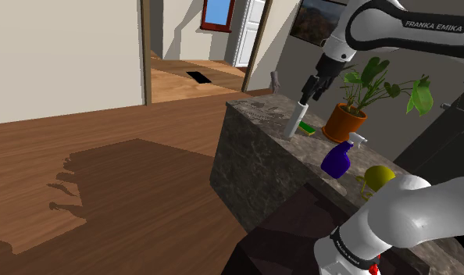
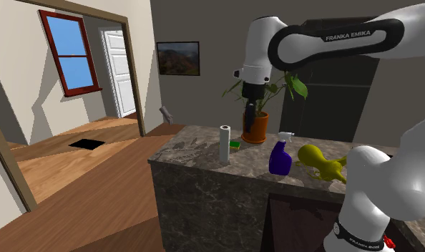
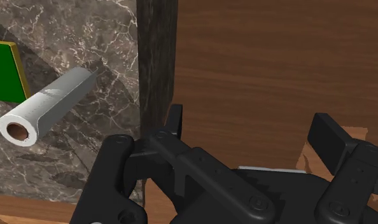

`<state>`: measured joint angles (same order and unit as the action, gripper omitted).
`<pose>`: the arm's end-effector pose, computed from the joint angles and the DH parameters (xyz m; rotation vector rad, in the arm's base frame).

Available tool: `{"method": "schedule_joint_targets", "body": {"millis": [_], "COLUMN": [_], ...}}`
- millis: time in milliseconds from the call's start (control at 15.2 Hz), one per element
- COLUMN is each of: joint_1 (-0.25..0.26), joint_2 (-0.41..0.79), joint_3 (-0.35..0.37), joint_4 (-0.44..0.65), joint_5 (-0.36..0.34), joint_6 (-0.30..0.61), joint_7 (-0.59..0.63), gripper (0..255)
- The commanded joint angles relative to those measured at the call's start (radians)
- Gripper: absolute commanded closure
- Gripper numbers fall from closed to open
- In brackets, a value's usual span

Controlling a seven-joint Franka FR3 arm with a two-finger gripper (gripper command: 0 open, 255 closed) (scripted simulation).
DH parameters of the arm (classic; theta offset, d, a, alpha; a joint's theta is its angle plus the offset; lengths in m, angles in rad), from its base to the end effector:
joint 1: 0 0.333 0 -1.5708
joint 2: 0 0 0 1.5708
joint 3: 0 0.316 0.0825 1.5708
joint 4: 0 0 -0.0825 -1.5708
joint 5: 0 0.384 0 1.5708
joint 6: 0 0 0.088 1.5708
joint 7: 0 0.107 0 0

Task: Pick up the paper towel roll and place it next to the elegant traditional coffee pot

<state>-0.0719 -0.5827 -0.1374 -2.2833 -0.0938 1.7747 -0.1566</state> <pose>0.3717 -0.0969 0.5716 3.1110 -0.0266 0.1031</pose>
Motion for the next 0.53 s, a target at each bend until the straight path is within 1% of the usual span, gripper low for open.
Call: {"method": "schedule_joint_targets", "body": {"millis": [0, 462], "joint_1": [-0.010, -0.041], "joint_2": [0.057, 0.261], "joint_3": [-0.037, -0.162], "joint_4": [0.027, 0.142], "joint_5": [-0.008, -0.001], "joint_6": [0.026, 0.093], "joint_7": [-0.038, -0.177], "gripper": [0, 0]}}
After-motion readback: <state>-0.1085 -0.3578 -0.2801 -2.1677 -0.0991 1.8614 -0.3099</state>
